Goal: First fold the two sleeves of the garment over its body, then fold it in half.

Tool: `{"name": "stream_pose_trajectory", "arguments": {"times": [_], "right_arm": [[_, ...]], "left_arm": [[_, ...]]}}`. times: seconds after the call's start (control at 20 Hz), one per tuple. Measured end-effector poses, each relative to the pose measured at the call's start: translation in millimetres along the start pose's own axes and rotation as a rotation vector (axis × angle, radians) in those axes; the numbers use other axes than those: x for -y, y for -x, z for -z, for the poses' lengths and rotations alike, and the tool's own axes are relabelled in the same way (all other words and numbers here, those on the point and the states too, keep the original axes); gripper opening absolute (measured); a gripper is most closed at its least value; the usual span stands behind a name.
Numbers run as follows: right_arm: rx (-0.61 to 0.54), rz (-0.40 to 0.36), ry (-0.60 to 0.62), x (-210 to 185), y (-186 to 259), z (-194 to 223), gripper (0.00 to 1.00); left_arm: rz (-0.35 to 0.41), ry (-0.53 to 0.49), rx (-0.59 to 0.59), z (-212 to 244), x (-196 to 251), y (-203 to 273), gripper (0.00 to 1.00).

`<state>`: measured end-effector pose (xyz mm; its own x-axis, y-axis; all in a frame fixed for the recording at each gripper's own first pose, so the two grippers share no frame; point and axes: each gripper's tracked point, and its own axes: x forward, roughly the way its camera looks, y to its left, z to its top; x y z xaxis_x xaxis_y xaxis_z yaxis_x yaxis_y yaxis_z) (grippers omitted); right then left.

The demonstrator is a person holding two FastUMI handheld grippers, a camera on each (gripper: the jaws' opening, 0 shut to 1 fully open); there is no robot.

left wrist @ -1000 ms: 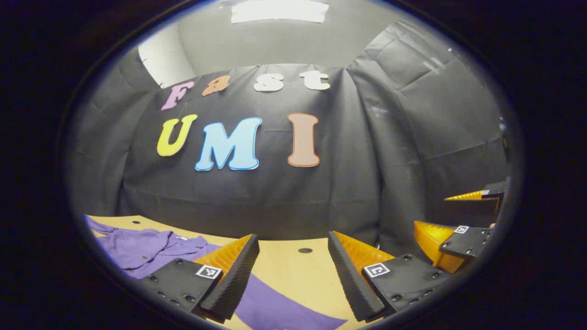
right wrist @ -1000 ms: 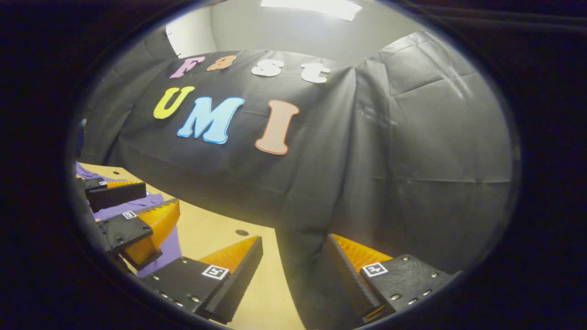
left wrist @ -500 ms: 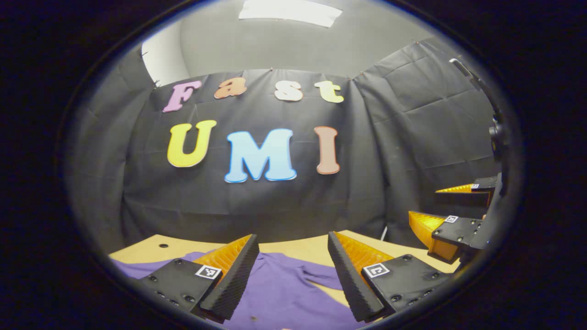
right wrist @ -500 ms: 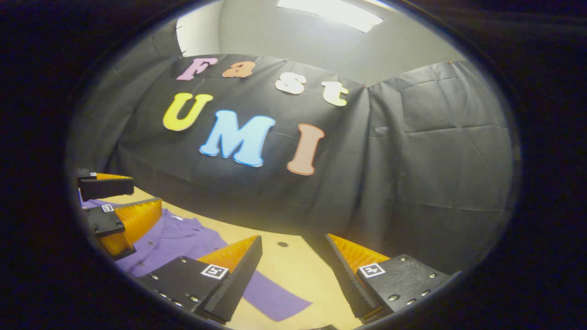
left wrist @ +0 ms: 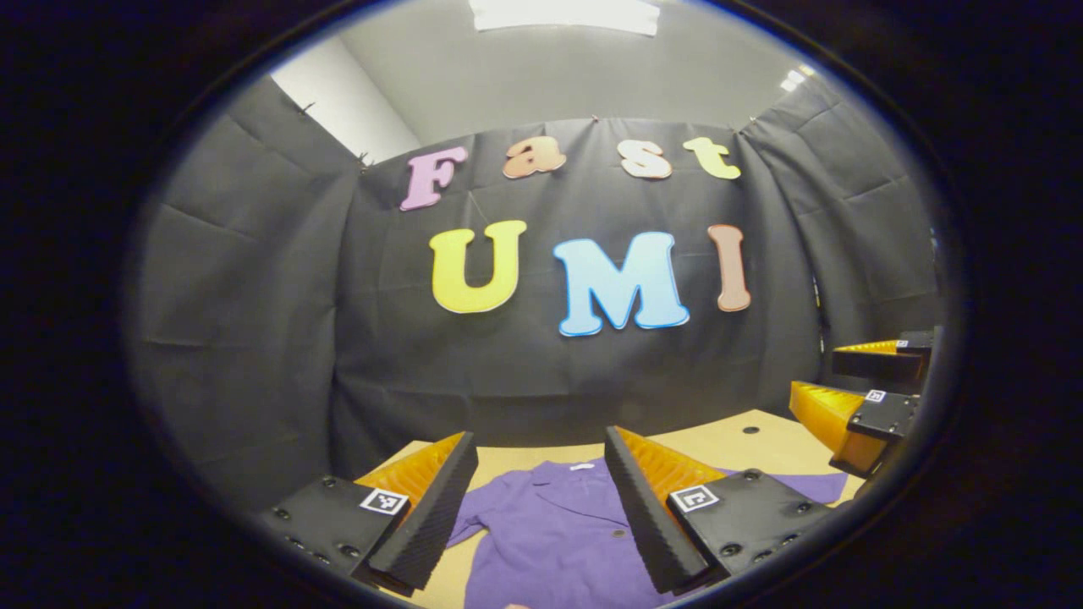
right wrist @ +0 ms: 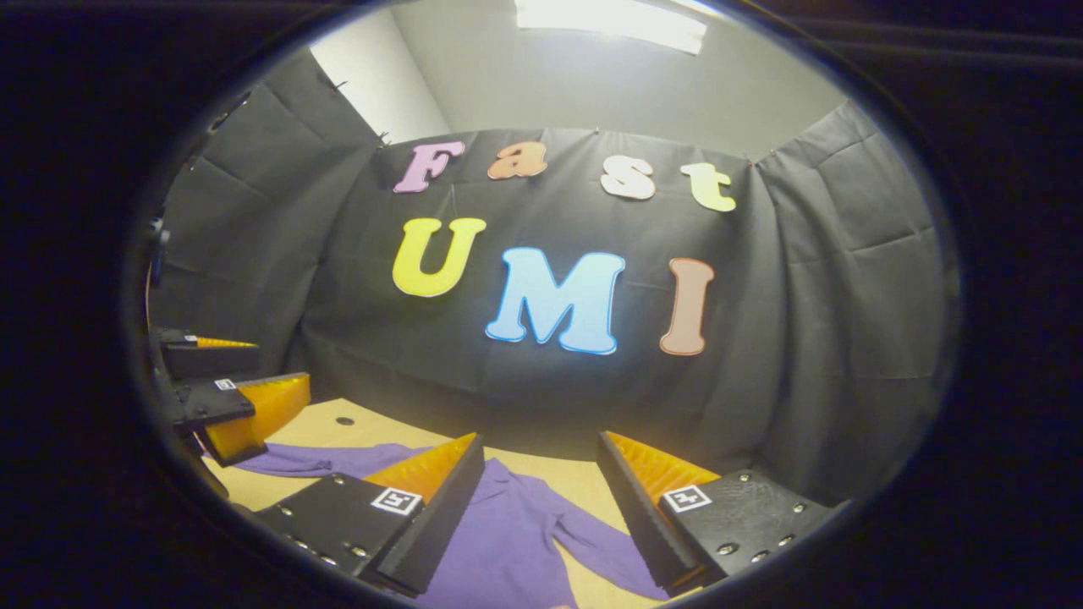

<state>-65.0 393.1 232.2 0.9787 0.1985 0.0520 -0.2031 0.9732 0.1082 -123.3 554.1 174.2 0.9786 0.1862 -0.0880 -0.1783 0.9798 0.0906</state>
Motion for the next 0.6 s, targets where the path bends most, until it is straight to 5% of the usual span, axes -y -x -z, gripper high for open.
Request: {"name": "stream_pose_trajectory", "arguments": {"times": [0.3,0.6], "right_arm": [[-0.042,0.023,0.009,33.9,-17.3,20.4,0.88],[-0.19,0.173,-0.007,103.4,-14.0,76.5,0.88]], "left_arm": [[-0.02,0.03,0.008,-3.7,11.7,-32.7,0.95],[-0.014,0.027,-0.016,-0.6,32.4,-51.1,0.95]]}}
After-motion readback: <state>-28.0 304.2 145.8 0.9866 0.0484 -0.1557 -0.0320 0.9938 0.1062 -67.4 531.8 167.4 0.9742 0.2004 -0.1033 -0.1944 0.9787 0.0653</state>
